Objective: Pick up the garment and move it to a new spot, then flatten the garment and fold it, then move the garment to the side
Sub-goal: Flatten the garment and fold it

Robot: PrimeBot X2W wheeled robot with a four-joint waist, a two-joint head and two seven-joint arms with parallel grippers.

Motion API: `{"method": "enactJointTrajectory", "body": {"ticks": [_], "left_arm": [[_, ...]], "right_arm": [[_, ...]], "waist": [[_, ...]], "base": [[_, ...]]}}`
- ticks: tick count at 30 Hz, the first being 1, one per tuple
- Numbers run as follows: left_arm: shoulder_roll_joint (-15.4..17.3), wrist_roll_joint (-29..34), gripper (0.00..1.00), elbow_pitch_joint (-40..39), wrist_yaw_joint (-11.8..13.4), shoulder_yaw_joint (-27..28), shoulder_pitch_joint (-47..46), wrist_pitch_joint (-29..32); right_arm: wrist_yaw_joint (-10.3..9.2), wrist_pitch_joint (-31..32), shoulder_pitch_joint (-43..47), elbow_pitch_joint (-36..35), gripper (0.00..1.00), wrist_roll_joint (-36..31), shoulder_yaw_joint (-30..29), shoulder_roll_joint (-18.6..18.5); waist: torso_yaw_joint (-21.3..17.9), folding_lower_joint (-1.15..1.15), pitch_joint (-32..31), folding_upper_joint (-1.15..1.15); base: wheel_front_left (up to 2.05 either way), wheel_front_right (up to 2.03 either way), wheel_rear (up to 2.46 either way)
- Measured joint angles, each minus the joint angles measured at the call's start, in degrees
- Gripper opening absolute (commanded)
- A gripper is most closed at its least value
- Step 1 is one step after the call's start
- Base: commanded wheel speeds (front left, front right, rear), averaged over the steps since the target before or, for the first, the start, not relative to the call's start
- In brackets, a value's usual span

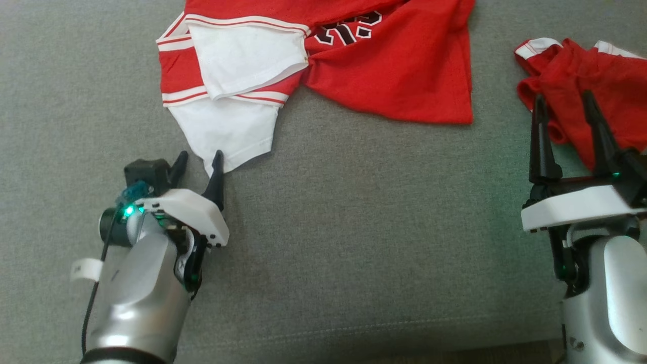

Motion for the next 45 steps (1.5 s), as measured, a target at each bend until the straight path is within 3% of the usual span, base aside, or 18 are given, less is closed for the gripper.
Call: {"method": "enactJointTrajectory", "body": {"ticks": [7, 8, 9, 16, 29, 38, 45], "left_arm": [[-0.03, 0.49, 1.0, 3.71, -0.49, -0.27, -2.29, -0.49], [-0.04, 0.49, 0.65, 4.33, -0.78, -0.41, -2.53, -0.64], [-0.05, 0.48, 0.0, 4.81, -1.16, -0.54, -2.79, -0.76], [-0.53, -0.1, 0.0, 2.96, -1.64, -0.02, -2.71, -0.75], [-0.86, 1.57, 0.0, -23.8, -0.76, 6.6, 6.1, -0.76], [-1.66, 2.79, 0.0, -32.25, -1.09, 7.6, 9.31, -0.76], [-1.89, 3.55, 0.0, -32.84, -1.59, 6.44, 9.52, -0.76]], "right_arm": [[0.0, 0.24, -0.01, -0.34, 1.0, -0.11, 0.29, 0.01], [0.0, 0.24, -0.01, -0.34, 1.0, -0.16, 0.31, 0.01], [0.0, 0.25, -0.01, -0.34, 1.0, -0.16, 0.34, 0.01], [0.0, 0.66, 0.1, 0.22, 1.0, -0.1, -0.23, 0.02], [0.0, 0.66, 0.26, 6.39, 1.0, 3.97, -1.54, 0.04], [0.0, 2.42, -1.38, 17.78, 1.0, 9.98, -3.54, 0.08], [0.0, 2.66, -10.92, 29.48, 1.0, 12.95, -3.5, 0.05]], "waist": [[-0.15, 0.0, -0.01, 0.0], [-0.16, 0.0, -0.07, 0.0], [-0.16, 0.0, -0.14, 0.0], [0.52, 0.0, -0.78, 0.0], [4.79, 0.0, -2.44, 0.0], [7.57, 0.0, -1.76, 0.0], [9.12, 0.0, 0.61, 0.0]], "base": [[0.0, 0.0, 0.0], [0.0, 0.0, 0.0], [0.0, 0.0, 0.0], [0.0, 0.0, 0.0], [0.0, 0.0, 0.0], [0.0, 0.0, 0.0], [0.0, 0.0, 0.0]]}}
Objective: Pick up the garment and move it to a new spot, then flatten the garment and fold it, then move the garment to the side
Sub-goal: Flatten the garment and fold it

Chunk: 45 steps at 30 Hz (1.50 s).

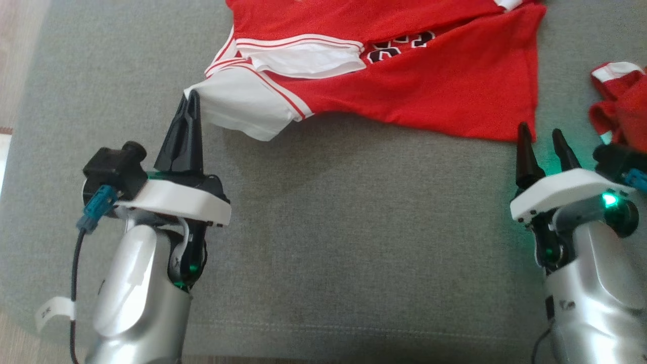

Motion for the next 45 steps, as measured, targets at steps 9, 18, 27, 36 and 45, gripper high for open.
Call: {"method": "enactJointTrajectory", "body": {"ticks": [9, 18, 27, 36, 45], "left_arm": [[-0.19, -0.05, 0.0, -0.08, -0.48, -0.49, -0.05, 0.0], [-0.25, -0.03, 0.0, -0.77, -0.47, -0.05, -0.07, 0.0], [-0.01, -0.98, 0.0, -5.7, -1.65, 2.19, -2.79, 0.01], [1.23, -5.8, 0.0, -16.05, -1.96, 3.99, -15.43, 6.13], [1.12, -9.79, 0.0, -29.5, 2.46, 7.35, -17.05, 13.16]], "right_arm": [[0.0, 0.04, -6.54, 9.84, 0.46, -2.01, -0.05, -0.55], [0.0, -3.1, -7.69, 10.98, 0.0, -0.47, 3.91, -0.53], [0.0, -3.34, -9.53, -7.37, 0.0, -0.62, 8.7, -0.52], [0.0, 5.17, -16.16, -22.94, 0.0, -0.99, 9.77, -0.67], [0.0, 11.88, -11.35, -38.32, 0.0, -1.08, 8.04, -0.99]], "waist": [[1.57, 0.0, 1.28, 0.0], [1.02, 0.0, -0.51, 0.0], [-1.15, 0.0, -5.41, 0.0], [-2.82, 0.0, -11.86, 0.0], [-2.68, -0.01, -17.35, 0.0]], "base": [[0.0, 0.0, 0.0], [0.0, 0.0, 0.0], [0.0, 0.0, 0.0], [0.0, 0.0, 0.0], [0.0, 0.0, 0.0]]}}
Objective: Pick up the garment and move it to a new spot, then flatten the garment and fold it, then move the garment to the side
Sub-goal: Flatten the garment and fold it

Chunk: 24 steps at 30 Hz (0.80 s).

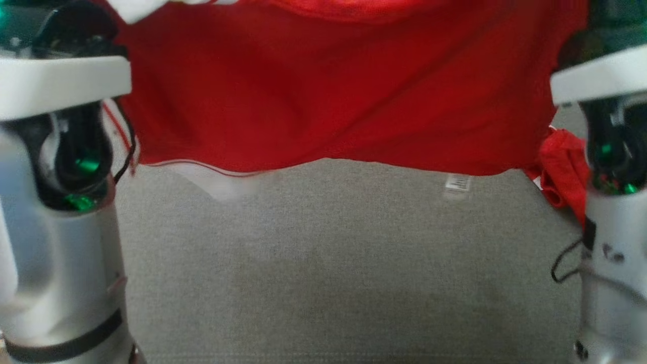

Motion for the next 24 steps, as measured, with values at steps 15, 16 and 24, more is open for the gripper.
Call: {"method": "enactJointTrajectory", "body": {"ticks": [15, 16, 24], "left_arm": [[2.18, -2.88, 0.0, 3.99, 0.23, 1.34, -6.33, 6.33], [2.56, -2.97, 0.0, 6.41, -0.34, 1.35, -8.43, 6.35], [6.92, -0.74, 0.0, 31.14, -3.0, 1.83, -30.87, -0.35]], "right_arm": [[0.0, 8.29, -2.21, -0.04, 0.0, -1.76, -4.36, 0.13], [0.0, 7.83, -4.49, 2.46, 0.0, -2.3, -4.16, 0.12], [0.0, -5.34, -30.32, 27.47, 0.0, -6.95, -0.54, -0.16]], "waist": [[0.31, 0.0, 5.72, 0.0], [0.24, 0.0, 6.69, 0.0], [-0.29, 0.02, 16.21, 0.0]], "base": [[0.0, 0.0, 0.0], [0.0, 0.0, 0.0], [0.0, 0.0, 0.0]]}}
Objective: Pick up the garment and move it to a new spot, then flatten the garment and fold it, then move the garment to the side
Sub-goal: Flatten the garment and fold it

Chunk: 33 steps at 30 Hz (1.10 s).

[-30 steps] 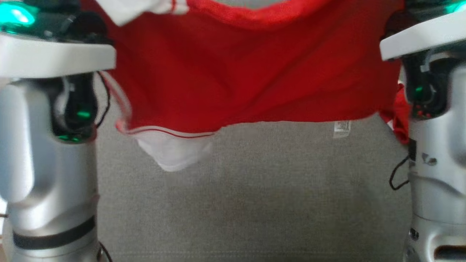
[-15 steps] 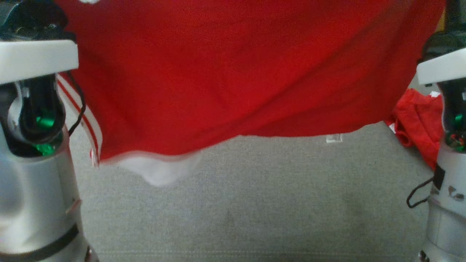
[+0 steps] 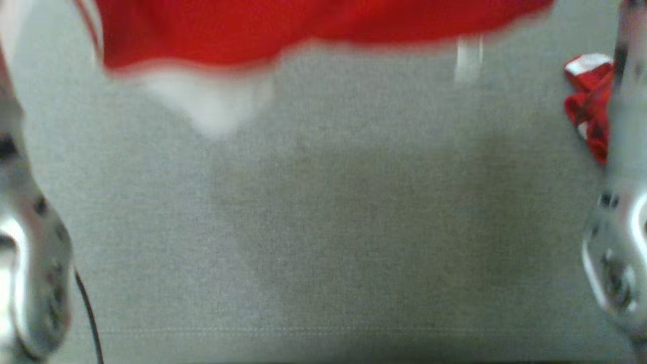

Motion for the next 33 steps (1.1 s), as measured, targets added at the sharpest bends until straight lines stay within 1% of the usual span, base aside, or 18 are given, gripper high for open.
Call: {"method": "enactJointTrajectory", "body": {"ticks": [4, 6, 8, 9, 12, 15, 18, 19, 23, 24, 28, 30, 33], "left_arm": [[0.54, 1.43, 0.0, 10.57, 0.01, 1.4, -10.29, -6.83], [0.7, 1.92, 0.0, 14.45, -0.2, 1.34, -13.55, -9.56], [0.4, 1.91, 0.0, 17.35, -1.22, 1.08, -15.23, -11.09], [0.4, 1.91, 0.0, 17.35, -1.22, 1.08, -15.23, -11.09], [0.13, 1.91, 0.0, 20.06, -2.52, -0.73, -15.83, -12.09], [-0.45, 1.82, 0.0, 21.74, -2.99, -2.59, -14.6, -12.58], [-1.51, 1.81, 0.0, 22.93, -3.04, -4.86, -10.7, -12.98], [-1.68, 1.8, 0.0, 22.87, -3.04, -6.01, -8.57, -12.98], [-1.55, -0.04, 0.0, 21.73, -3.04, -8.84, 1.18, -12.98], [-1.19, -0.73, 0.0, 21.03, -3.04, -10.16, 5.99, -12.98], [0.4, -1.72, 0.0, 19.57, -3.04, -12.98, 14.07, -12.98], [1.55, -1.89, 0.0, 18.81, -3.05, -15.18, 18.0, -12.98], [3.55, -2.37, 0.0, 17.79, -3.05, -18.93, 24.06, -12.96]], "right_arm": [[0.0, -9.42, -11.5, 10.83, 0.0, -2.58, -0.48, -0.02], [0.0, -13.19, -14.83, 15.82, 0.0, -4.3, -2.46, -0.04], [0.0, -16.35, -16.14, 20.06, 0.0, -5.52, -4.33, -0.11], [0.0, -16.35, -16.14, 20.06, 0.0, -5.52, -4.33, -0.11], [0.0, -19.05, -16.68, 25.23, 0.0, -6.1, -5.73, -0.12], [0.0, -19.75, -16.62, 30.08, 0.0, -5.48, -6.49, -0.12], [0.0, -20.63, -15.62, 34.23, 0.0, -1.98, -6.94, -0.24], [0.0, -20.74, -14.55, 35.46, 0.0, -0.68, -6.31, -0.29], [0.0, -20.74, -8.19, 39.85, 0.0, 0.62, -3.34, -0.22], [0.0, -20.75, -5.15, 41.58, 0.0, 0.82, -2.43, -0.23], [0.0, -20.74, -1.04, 43.88, 0.0, 2.2, 0.08, -0.62], [0.0, -20.61, 1.01, 44.93, 0.0, 3.05, 1.94, -0.79], [0.0, -18.74, 4.84, 45.96, 0.0, 5.06, 4.82, -1.65]], "waist": [[0.14, 0.0, 4.01, 0.0], [0.43, 0.0, 5.35, 0.0], [1.05, 0.0, 6.21, 0.0], [1.05, 0.0, 6.21, 0.0], [2.09, -0.01, 7.57, 0.0], [3.13, -0.01, 9.05, 0.0], [4.42, 0.0, 10.14, 0.0], [4.83, -0.01, 10.35, 0.0], [5.86, 0.0, 10.28, 0.0], [6.03, -0.02, 9.47, 0.0], [6.25, -0.02, 7.14, 0.0], [6.35, -0.02, 5.63, 0.0], [6.45, -0.02, 3.13, 0.0]], "base": [[0.0, 0.0, 0.0], [0.0, 0.0, 0.0], [0.0, 0.0, 0.0], [0.0, 0.0, 0.0], [0.0, 0.0, 0.0], [0.0, 0.0, 0.0], [0.0, 0.0, 0.0], [0.0, 0.0, 0.0], [0.0, 0.0, 0.0], [0.0, 0.0, 0.0], [0.0, 0.0, 0.0], [0.0, 0.0, 0.0], [0.0, 0.0, 0.0]]}}
